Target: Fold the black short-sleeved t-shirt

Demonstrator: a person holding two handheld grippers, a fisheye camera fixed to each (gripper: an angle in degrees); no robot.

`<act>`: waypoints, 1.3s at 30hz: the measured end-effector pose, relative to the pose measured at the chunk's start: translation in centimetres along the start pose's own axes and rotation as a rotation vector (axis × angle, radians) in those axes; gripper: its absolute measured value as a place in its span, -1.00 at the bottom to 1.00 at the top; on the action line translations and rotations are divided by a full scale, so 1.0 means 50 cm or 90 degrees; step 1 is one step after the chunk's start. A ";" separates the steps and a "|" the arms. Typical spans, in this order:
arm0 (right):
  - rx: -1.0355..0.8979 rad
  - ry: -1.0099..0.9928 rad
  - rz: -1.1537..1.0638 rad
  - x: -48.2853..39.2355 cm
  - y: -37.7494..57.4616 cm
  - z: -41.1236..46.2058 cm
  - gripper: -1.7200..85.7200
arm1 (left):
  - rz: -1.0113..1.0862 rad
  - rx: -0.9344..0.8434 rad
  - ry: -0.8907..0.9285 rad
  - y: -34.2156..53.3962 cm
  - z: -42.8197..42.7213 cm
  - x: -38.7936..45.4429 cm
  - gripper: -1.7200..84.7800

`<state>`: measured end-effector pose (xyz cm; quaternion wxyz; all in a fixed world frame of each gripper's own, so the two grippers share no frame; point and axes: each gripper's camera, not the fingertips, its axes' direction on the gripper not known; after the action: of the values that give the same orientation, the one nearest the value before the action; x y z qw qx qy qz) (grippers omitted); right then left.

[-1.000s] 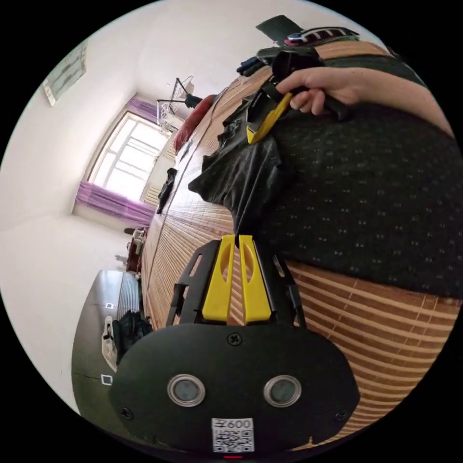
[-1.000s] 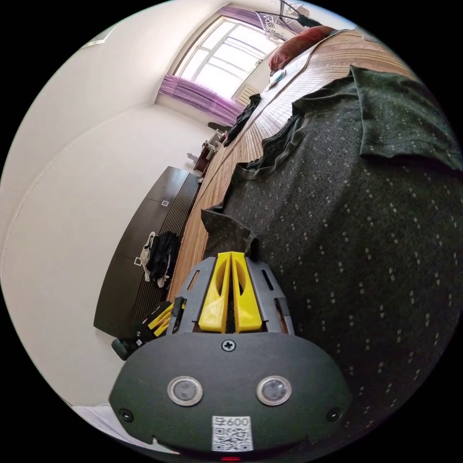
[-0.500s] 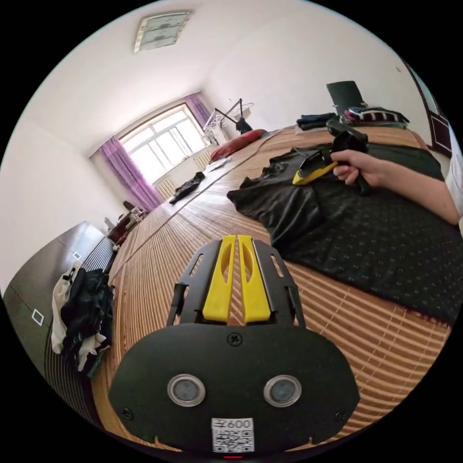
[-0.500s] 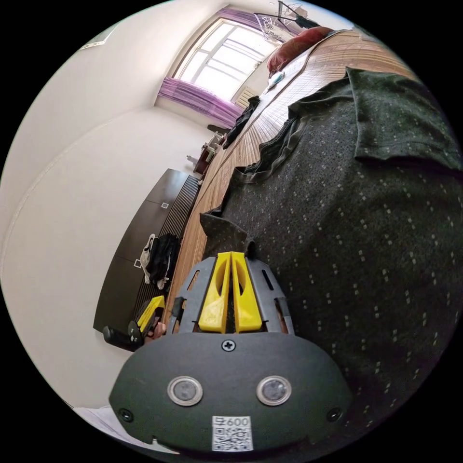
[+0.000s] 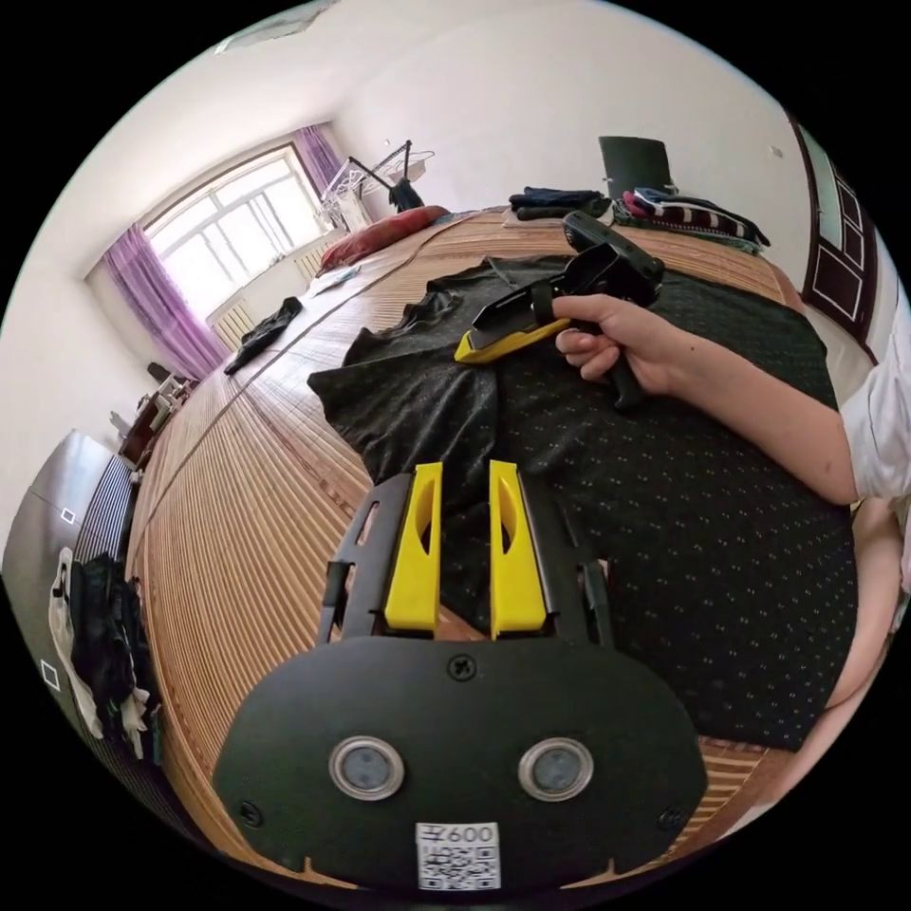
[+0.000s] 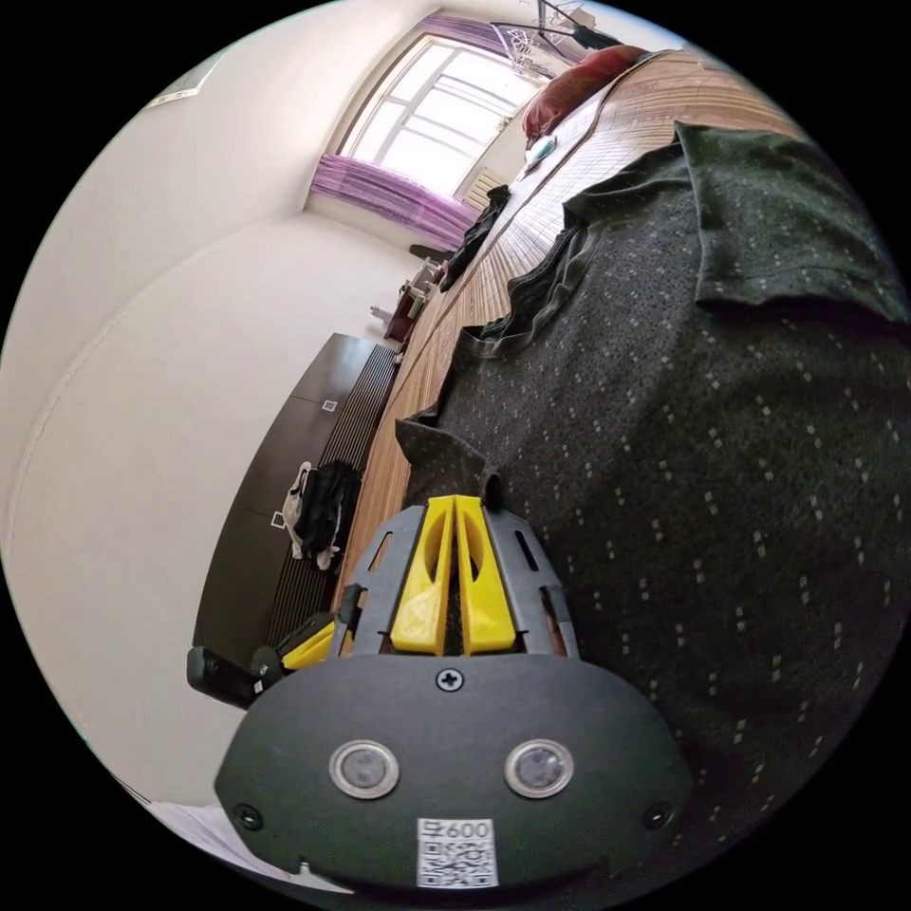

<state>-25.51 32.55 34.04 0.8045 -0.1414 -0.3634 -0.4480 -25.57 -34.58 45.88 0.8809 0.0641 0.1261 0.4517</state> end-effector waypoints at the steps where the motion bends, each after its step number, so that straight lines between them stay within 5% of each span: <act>1: 0.000 0.000 0.000 -0.002 0.000 -0.001 -0.98 | 0.003 -0.004 0.004 -0.004 -0.001 0.000 -0.86; 19: 0.012 0.009 0.007 -0.037 -0.002 -0.013 -0.98 | 0.085 -0.060 0.027 -0.005 -0.033 0.012 -0.82; 23: 0.013 0.009 0.007 -0.050 -0.004 -0.014 -0.98 | 0.015 -0.039 -0.006 0.016 -0.072 -0.033 -0.88; 27: 0.013 0.008 0.007 -0.063 -0.005 -0.013 -0.98 | -0.202 0.005 -0.032 0.018 -0.087 -0.128 -0.94; 31: 0.015 0.011 0.007 -0.080 -0.007 -0.012 -0.98 | -0.185 -0.180 0.013 -0.006 0.022 -0.137 -0.95; 39: 0.089 0.011 -0.066 -0.162 -0.005 -0.056 -0.87 | -0.226 -0.162 -0.029 -0.005 0.011 -0.109 -0.95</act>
<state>-27.11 35.87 26.31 0.7916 -0.0619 -0.3935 -0.4634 -28.31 -39.15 47.25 0.9502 -0.0608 0.0575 0.3003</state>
